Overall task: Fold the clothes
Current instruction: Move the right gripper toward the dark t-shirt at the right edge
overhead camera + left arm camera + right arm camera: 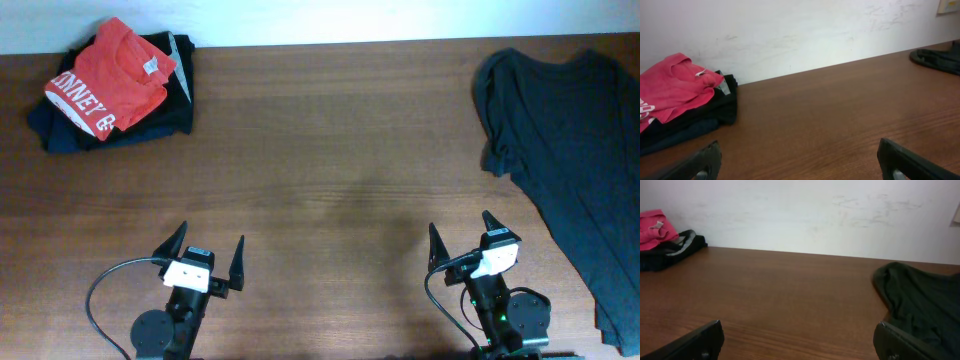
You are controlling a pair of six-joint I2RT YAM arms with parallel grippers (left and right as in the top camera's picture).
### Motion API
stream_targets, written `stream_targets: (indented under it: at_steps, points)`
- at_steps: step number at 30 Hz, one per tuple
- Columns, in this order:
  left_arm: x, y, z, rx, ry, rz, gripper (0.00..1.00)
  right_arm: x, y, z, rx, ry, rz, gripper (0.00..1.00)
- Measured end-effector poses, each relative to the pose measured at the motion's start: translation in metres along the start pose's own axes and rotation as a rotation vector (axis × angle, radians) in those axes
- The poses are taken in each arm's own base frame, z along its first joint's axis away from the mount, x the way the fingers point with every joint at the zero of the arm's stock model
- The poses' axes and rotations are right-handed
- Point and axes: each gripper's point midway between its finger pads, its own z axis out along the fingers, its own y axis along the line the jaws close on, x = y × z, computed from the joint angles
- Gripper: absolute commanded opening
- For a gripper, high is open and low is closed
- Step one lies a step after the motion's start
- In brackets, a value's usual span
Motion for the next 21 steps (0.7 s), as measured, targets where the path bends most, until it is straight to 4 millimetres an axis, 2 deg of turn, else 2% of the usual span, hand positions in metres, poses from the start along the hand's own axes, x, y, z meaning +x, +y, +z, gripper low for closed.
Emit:
stream_targets:
  at_steps: [21]
  points:
    - [0.0000,0.0000,0.0000,0.000,0.000,0.000,0.99,-0.0002,0.0012,0.0000,-0.007,-0.001,0.004,0.99]
